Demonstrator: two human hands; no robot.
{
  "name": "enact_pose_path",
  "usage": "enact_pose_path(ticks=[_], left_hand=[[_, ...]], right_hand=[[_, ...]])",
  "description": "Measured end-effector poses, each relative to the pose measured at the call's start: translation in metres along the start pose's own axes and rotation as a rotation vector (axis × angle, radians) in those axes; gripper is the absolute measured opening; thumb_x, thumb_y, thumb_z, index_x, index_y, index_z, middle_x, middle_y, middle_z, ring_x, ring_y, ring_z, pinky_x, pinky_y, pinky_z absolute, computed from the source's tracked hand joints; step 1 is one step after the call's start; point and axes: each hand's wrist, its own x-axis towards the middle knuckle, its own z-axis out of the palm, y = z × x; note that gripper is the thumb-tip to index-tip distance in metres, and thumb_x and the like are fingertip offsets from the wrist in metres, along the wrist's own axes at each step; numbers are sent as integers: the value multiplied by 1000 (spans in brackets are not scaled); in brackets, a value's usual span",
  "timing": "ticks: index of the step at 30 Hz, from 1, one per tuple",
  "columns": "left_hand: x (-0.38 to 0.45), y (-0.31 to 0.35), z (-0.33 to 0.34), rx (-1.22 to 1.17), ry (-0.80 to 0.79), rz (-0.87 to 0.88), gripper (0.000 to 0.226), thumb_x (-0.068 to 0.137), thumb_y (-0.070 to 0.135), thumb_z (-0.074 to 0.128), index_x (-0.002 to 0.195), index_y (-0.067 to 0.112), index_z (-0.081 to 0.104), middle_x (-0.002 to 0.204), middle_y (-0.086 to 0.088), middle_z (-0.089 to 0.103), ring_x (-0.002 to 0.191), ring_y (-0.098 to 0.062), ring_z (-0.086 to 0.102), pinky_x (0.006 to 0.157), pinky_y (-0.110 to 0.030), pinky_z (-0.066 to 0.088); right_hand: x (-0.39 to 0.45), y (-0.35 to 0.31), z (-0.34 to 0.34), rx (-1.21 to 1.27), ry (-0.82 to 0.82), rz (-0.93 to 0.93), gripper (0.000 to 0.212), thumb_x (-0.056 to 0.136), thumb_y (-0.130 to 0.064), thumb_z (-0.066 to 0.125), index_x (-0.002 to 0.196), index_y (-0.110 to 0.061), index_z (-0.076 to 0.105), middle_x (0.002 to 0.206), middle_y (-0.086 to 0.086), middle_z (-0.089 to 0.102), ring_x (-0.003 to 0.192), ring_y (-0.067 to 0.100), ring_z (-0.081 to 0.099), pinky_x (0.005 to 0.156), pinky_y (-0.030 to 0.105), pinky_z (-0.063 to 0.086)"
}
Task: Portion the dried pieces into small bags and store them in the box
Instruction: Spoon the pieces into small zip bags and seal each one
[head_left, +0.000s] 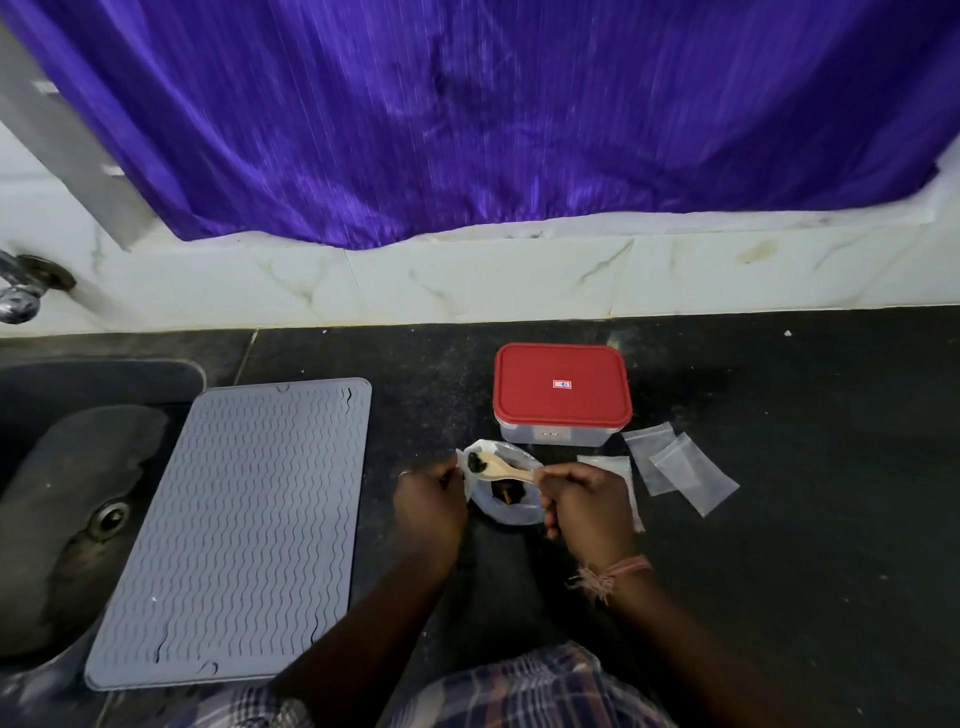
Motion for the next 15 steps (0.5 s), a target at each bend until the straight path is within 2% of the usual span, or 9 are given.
enact_pose_path(ticks=[3, 5, 7, 8, 10, 13, 15], left_hand=[[-2, 0, 1, 37, -33, 102, 22, 100, 14, 58, 99, 17, 80, 83, 7, 72, 73, -2, 67, 63, -16, 47], [-3, 1, 0, 34, -43, 126, 25, 97, 8, 58, 100, 17, 81, 87, 9, 75, 77, 1, 67, 66, -15, 47], [-4, 4, -1, 6, -47, 118, 28, 95, 5, 58, 103, 18, 81, 86, 15, 73, 77, 4, 65, 67, -11, 48], [-5, 5, -1, -30, -62, 117, 29, 94, 4, 59, 97, 21, 81, 80, 16, 71, 72, 3, 65, 66, -13, 51], [-6, 5, 0, -112, -121, 80, 32, 94, 5, 59, 87, 30, 78, 77, 11, 76, 73, -5, 71, 71, -29, 58], [-1, -1, 2, -149, -89, -13, 28, 93, 11, 61, 107, 25, 81, 93, 7, 80, 87, -9, 75, 83, -34, 60], [2, -4, 1, -142, -21, -86, 28, 93, 14, 63, 111, 23, 81, 94, 3, 81, 86, -10, 75, 81, -30, 59]], right_hand=[[-1, 6, 6, -120, 30, -97, 19, 85, -9, 66, 73, -20, 78, 58, 1, 68, 51, 14, 60, 55, 31, 50], [-1, 8, 9, -289, 63, -217, 17, 85, -12, 67, 78, -21, 79, 68, -8, 71, 63, 2, 64, 66, 22, 50], [-4, 10, 11, -441, 71, -407, 15, 86, -12, 66, 83, -21, 78, 77, -10, 74, 73, 0, 66, 72, 20, 50], [-4, 13, 12, -523, 51, -535, 15, 87, -13, 64, 84, -21, 77, 80, -8, 74, 75, 3, 67, 73, 22, 51], [-5, 21, 15, -733, -42, -752, 15, 87, -16, 58, 87, -22, 72, 84, -5, 71, 77, 13, 67, 69, 30, 53], [-4, 32, 16, -981, -100, -916, 19, 89, -23, 57, 104, -28, 69, 91, -3, 66, 77, 19, 66, 61, 37, 54], [-4, 30, 14, -952, -59, -991, 27, 89, -21, 55, 110, -24, 72, 98, -2, 68, 81, 18, 67, 65, 32, 56]])
